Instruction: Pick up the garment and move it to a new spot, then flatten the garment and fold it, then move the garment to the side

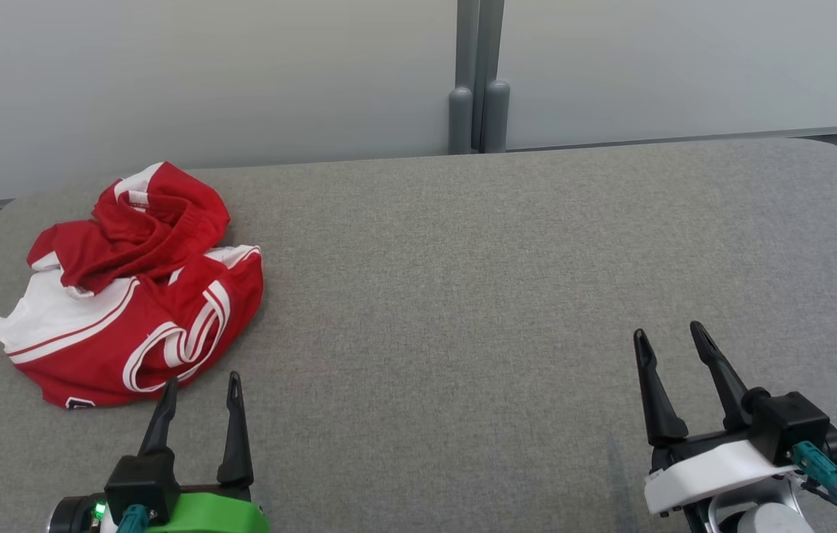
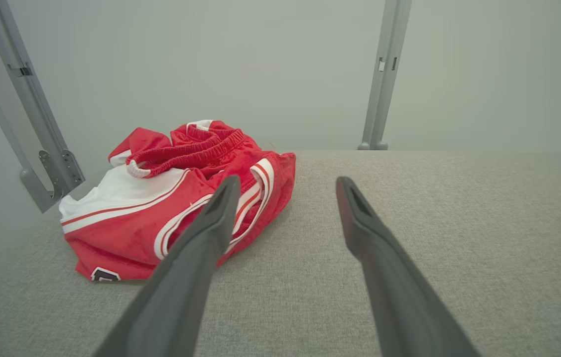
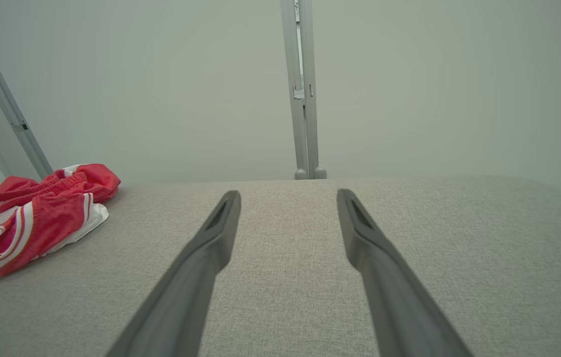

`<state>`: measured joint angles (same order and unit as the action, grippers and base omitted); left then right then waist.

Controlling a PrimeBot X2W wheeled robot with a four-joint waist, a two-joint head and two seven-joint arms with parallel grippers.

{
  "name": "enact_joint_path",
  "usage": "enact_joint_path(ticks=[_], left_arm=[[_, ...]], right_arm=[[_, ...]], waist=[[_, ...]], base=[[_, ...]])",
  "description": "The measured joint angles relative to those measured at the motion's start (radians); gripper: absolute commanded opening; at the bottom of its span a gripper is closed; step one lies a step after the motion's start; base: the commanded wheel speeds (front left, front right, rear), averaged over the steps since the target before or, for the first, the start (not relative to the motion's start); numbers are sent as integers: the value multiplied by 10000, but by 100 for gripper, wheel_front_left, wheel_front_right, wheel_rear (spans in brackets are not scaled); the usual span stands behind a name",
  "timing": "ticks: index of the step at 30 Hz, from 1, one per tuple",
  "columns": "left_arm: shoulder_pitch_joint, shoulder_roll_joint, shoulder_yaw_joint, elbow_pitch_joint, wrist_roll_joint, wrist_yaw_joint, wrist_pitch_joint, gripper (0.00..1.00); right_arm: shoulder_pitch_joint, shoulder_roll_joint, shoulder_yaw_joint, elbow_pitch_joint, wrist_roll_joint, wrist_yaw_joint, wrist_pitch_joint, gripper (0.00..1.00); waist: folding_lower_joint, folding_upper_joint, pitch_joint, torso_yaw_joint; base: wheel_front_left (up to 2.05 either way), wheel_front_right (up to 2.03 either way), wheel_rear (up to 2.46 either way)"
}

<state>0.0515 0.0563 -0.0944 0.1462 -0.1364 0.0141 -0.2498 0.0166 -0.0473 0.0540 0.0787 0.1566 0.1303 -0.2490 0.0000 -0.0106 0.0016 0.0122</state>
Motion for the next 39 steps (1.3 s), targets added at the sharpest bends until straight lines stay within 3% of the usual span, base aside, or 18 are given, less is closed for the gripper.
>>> enact_joint_path(ticks=[31,39], left_arm=[[108,-50,217,4,307,-109,-128,100],[94,-61,247,10,305,-123,-144,100]], right_arm=[[62,-6,-4,-36,-382,2,-130,100],[186,-10,-12,-127,-382,2,-136,100]], waist=[[0,0,5,34],[0,0,17,431]], base=[[0,0,0],[0,0,0]])
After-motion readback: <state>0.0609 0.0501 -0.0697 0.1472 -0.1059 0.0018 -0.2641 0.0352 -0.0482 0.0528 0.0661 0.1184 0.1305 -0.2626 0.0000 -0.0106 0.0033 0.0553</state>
